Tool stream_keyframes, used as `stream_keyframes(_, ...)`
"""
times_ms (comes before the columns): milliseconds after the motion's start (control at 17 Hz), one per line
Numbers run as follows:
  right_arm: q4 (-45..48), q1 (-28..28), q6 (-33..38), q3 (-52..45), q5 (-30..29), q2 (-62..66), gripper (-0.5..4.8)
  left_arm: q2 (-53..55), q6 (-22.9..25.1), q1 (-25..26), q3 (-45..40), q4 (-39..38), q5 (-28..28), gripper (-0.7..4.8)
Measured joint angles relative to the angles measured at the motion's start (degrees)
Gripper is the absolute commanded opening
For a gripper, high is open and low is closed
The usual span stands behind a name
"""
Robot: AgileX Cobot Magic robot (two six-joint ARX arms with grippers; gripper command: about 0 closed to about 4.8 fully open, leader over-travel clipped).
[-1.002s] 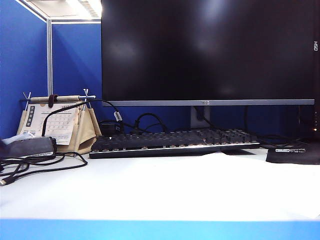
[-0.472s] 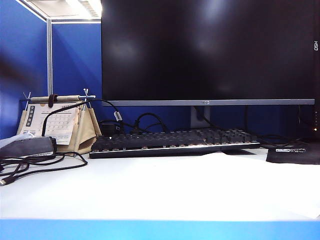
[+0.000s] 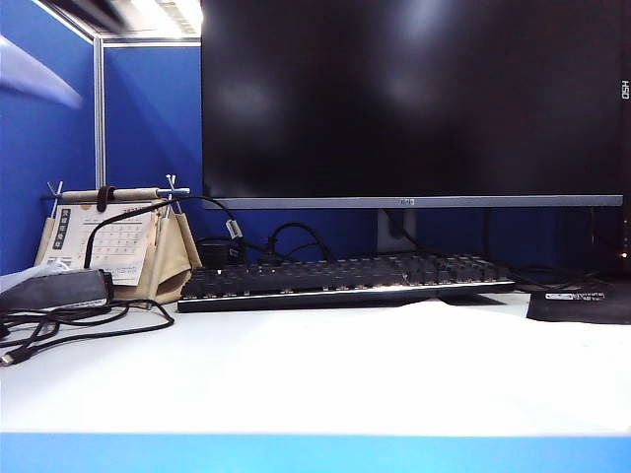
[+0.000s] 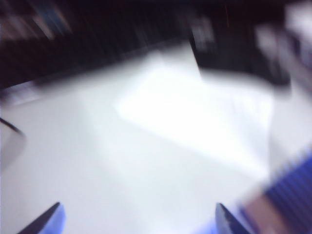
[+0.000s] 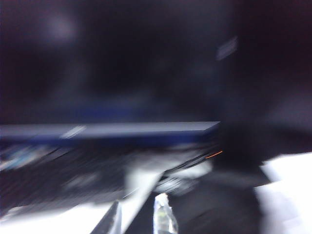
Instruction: Put a wrinkled paper upside down.
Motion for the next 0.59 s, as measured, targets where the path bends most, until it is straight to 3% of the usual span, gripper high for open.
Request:
stream_keyframes(118, -3.1, -6.9, -0.6, 6.7, -5.7, 7.4, 1.19, 8.4, 1.5, 0.0, 5.2, -4.2, 4.4, 4.04)
stream_keyframes(177, -6.4, -13.4, -0.5, 10.1, -13.3, 12.6, 1.89, 11.9, 1.7, 0.0, 7.4, -4.3, 5.2, 4.04)
stream_keyframes(236, -11.0, -20.7, 1.4, 12.3, -23.4, 17.0, 2.98, 12.9, 1.7, 0.0, 7.6, -3.5, 5.2, 4.04)
stream_keyframes(295, -13.9, -28.8, 5.0, 13.3, -35.4, 21.6, 3.07, 12.7, 2.0, 0.0, 7.5, -3.6, 5.7, 4.04)
stream_keyframes(354, -15.1, -31.5, 9.8, 12.9, -40.7, 25.0, 2.84, 12.6, 2.4, 0.0, 7.5, -3.3, 6.8, 4.04)
stream_keyframes(413, -16.1, -34.0, 12.0, 12.8, -45.5, 29.0, 2.57, 12.4, 2.5, -0.1, 7.5, -2.8, 8.1, 4.04)
stream_keyframes(530, -15.1, -37.1, 12.1, 14.3, -49.4, 35.3, 2.79, 12.2, 2.5, -0.3, 7.6, -2.1, 9.0, 4.04)
stream_keyframes(589, -16.5, -40.9, 13.0, 15.7, -54.4, 40.9, 2.79, 12.1, 2.5, -0.4, 7.6, -2.0, 9.3, 4.04)
